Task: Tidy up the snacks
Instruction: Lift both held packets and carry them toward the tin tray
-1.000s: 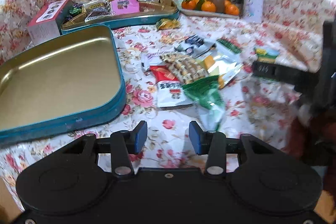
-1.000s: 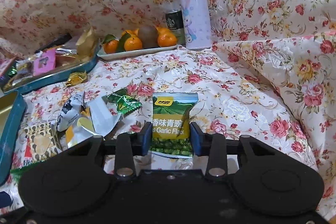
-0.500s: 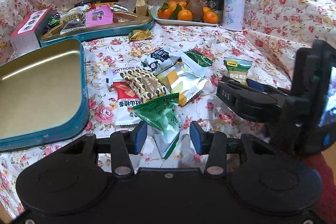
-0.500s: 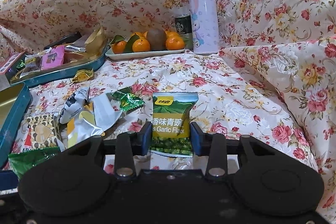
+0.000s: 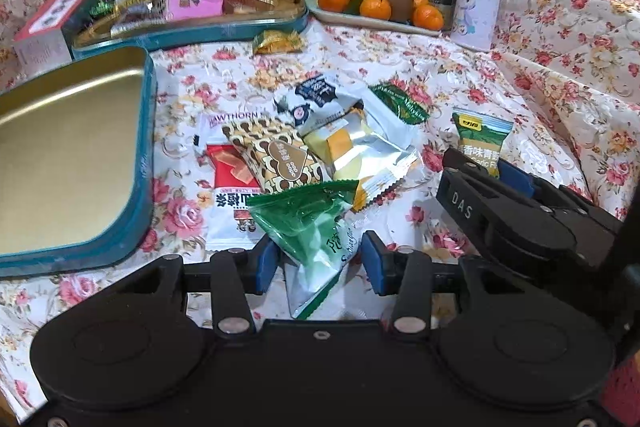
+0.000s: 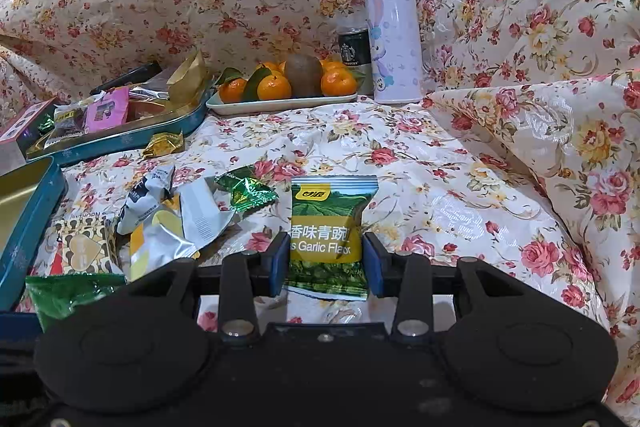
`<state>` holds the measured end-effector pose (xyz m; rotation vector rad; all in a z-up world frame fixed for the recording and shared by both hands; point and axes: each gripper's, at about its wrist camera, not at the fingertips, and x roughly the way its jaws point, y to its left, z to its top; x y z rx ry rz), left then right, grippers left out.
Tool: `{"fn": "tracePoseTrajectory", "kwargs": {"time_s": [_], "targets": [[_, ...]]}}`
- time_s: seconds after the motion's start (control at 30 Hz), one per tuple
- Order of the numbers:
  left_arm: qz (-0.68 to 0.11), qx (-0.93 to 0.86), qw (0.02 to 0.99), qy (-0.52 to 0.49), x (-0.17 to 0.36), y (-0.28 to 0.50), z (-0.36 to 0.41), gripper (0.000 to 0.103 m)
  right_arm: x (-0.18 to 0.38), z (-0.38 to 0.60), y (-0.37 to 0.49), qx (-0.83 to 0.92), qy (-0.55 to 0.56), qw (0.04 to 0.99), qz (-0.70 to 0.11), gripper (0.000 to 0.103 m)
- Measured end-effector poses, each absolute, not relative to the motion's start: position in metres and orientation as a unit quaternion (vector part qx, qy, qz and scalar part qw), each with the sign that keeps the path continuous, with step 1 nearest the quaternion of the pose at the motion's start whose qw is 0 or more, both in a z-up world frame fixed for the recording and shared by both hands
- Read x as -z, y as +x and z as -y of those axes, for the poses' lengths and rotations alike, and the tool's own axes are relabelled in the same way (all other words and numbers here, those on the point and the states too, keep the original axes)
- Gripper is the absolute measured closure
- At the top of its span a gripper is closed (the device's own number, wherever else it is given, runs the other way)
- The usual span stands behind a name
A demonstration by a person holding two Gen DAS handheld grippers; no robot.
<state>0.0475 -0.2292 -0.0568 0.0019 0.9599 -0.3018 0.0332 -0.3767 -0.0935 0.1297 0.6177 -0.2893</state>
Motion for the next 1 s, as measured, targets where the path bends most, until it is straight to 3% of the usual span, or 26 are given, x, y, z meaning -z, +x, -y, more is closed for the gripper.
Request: {"fn": "tracePoseTrajectory", "kwargs": {"time_s": [0.43, 1.0], "targets": [[-0.434, 0.151, 0.888, 0.015, 0.034, 0.028, 0.198, 0.055, 0.089, 0.375, 0.037, 0.143, 0.058, 0.935, -0.319, 0.062], [-0.459, 0.131, 0.879, 0.013, 0.058, 0.035, 0.177, 0.054, 0.075, 0.339, 0.006, 0.128, 0.041, 0.915, -0.381, 0.060]]}}
